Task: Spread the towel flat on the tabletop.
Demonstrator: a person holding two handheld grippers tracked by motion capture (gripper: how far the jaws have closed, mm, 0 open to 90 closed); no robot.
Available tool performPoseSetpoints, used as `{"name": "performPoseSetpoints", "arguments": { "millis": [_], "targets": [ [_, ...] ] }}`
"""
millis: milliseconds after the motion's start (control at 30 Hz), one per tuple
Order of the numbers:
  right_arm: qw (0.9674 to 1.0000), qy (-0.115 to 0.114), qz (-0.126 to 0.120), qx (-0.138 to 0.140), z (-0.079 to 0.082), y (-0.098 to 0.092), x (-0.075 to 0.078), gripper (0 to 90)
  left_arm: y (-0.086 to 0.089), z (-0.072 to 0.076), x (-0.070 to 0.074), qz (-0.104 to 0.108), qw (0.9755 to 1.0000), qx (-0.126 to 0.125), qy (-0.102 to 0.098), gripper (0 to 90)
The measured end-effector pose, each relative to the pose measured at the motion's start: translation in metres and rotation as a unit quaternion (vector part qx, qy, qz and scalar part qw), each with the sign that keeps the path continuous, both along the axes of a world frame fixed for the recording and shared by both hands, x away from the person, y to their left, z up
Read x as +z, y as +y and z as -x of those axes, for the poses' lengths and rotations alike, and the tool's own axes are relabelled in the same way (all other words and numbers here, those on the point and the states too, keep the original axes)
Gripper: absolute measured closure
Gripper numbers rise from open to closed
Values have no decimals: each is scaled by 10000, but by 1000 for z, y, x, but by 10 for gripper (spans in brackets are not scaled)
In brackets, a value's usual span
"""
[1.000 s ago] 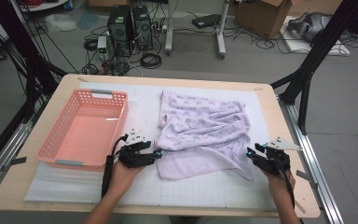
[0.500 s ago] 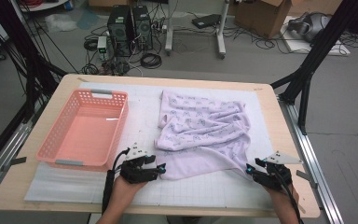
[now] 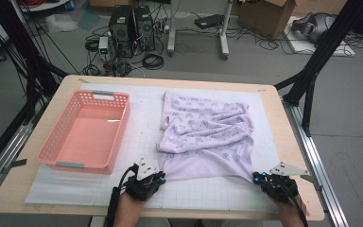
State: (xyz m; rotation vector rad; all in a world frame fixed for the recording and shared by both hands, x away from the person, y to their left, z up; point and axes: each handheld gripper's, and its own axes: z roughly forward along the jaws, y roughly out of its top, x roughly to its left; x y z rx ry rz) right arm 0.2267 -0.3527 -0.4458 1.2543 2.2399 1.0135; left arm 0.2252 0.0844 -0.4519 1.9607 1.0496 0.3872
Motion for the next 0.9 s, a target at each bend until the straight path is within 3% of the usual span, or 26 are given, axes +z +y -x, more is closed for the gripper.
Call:
{"name": "performPoseSetpoints", "arguments": {
  "millis": [133, 200, 333, 400, 667, 900],
  "targets": [
    [10000, 32, -44, -55, 14, -8, 4, 862, 19, 7, 2, 398, 9991, 99, 128, 845],
    [9998, 35, -162, -72, 21, -12, 6, 862, 22, 13, 2, 467, 9988, 60, 135, 843],
    [10000, 24, -45, 42, 36, -11, 5, 862, 22, 30, -2, 431, 9989, 31, 161, 844],
    [10000, 30, -49, 74, 44, -12, 5, 862, 23, 40, -3, 518, 9985, 69, 172, 844],
    [9997, 56, -23, 248, 86, -17, 5, 864, 23, 86, -2, 476, 9988, 67, 100, 845],
    [9991, 244, 0, 344, 112, -17, 1, 862, 22, 115, -9, 414, 9990, 79, 128, 843]
  ]
}}
